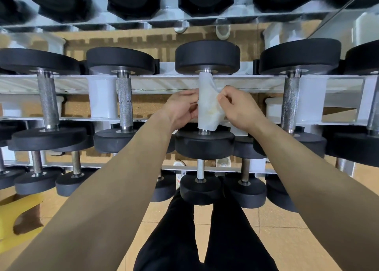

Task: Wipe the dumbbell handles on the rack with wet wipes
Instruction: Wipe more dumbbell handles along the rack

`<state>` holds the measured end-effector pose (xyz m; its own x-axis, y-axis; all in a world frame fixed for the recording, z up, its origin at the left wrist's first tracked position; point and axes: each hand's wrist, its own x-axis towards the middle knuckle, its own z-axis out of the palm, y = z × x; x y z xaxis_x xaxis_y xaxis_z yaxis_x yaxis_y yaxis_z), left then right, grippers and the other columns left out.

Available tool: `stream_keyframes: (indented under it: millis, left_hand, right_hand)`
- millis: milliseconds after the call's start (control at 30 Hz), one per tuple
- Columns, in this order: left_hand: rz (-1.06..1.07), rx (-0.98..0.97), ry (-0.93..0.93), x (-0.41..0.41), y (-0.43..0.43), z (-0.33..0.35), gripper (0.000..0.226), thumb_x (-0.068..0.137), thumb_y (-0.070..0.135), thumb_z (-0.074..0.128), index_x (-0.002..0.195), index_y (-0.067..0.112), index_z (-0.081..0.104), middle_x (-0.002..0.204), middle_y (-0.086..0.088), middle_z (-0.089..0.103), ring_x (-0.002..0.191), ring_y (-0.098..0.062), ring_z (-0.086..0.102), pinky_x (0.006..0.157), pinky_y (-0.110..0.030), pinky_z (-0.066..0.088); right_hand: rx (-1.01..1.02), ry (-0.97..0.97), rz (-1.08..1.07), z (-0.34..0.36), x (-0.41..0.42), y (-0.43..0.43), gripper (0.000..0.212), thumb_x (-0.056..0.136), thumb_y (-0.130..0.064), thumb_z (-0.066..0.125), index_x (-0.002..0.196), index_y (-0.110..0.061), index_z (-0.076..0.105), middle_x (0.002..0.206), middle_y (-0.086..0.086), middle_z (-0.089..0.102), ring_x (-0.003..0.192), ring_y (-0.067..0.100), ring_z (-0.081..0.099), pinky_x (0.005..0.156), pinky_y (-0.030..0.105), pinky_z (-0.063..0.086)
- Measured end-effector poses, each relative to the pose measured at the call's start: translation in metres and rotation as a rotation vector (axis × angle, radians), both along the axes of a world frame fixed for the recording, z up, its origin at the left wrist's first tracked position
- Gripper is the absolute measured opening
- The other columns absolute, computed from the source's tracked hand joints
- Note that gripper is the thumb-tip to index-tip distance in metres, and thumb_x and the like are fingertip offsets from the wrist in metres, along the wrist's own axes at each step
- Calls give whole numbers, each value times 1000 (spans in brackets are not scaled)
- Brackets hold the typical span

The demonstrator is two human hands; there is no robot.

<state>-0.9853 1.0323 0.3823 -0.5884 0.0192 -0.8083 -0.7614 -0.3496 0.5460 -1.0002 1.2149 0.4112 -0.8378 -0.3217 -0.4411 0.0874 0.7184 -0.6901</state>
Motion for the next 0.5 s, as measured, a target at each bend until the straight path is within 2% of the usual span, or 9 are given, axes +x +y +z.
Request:
stream_keyframes:
  millis: [33, 100, 133, 233, 333, 433, 500]
  left_hand:
    - [-34, -62, 23, 2, 0, -1, 18, 99, 7, 61, 113, 0, 69, 95, -14, 71, 75, -22, 63, 64, -33, 55]
    - [-200, -281, 95, 3, 4, 1, 17, 101, 9, 53, 99, 3, 69, 86, -15, 67, 70, -26, 57, 67, -40, 54]
    - [-331, -438, 140, 3, 7, 5, 22, 103, 13, 47, 98, 4, 66, 86, -13, 67, 74, -27, 59, 72, -44, 55]
    - [-832, -900, 302, 8, -2, 15, 15, 104, 17, 40, 101, 11, 54, 94, -6, 59, 86, -27, 55, 72, -35, 41]
    - [-1164, -1139, 298, 23, -31, 14, 10, 105, 21, 40, 104, 16, 48, 96, -11, 57, 87, -36, 57, 69, -40, 42]
    - [-1193, -1289, 283, 28, -45, 17, 13, 104, 21, 42, 109, 14, 52, 96, -16, 61, 87, -39, 60, 72, -45, 50]
    - [-1073, -1225, 248, 23, -41, 24, 16, 104, 26, 43, 109, 16, 55, 98, -12, 62, 90, -35, 60, 74, -42, 50]
  right_hand:
    - [39, 29, 6, 0, 0, -1, 25, 105, -32, 42, 89, -17, 52, 78, -1, 57, 75, 23, 54, 65, 40, 43]
    - [145, 89, 38, -1, -2, -3, 25, 106, -35, 39, 92, -18, 51, 77, -5, 55, 77, 25, 54, 62, 39, 39]
    - [188, 114, 59, -1, -3, -4, 25, 106, -36, 37, 93, -20, 50, 77, -6, 54, 78, 24, 54, 61, 37, 37]
    - [243, 130, 103, -1, -6, -6, 24, 107, -36, 34, 95, -21, 47, 79, -5, 54, 80, 25, 53, 63, 36, 35]
    - [244, 125, 142, 0, -7, -9, 24, 108, -36, 33, 97, -20, 46, 84, -2, 55, 83, 26, 53, 66, 39, 39]
    - [217, 78, 193, 1, -9, -11, 23, 109, -35, 30, 97, -21, 44, 92, 2, 57, 85, 27, 53, 69, 40, 42]
    - [240, 57, 241, -1, -10, -8, 23, 108, -36, 29, 94, -25, 43, 91, 2, 58, 85, 28, 53, 69, 38, 39]
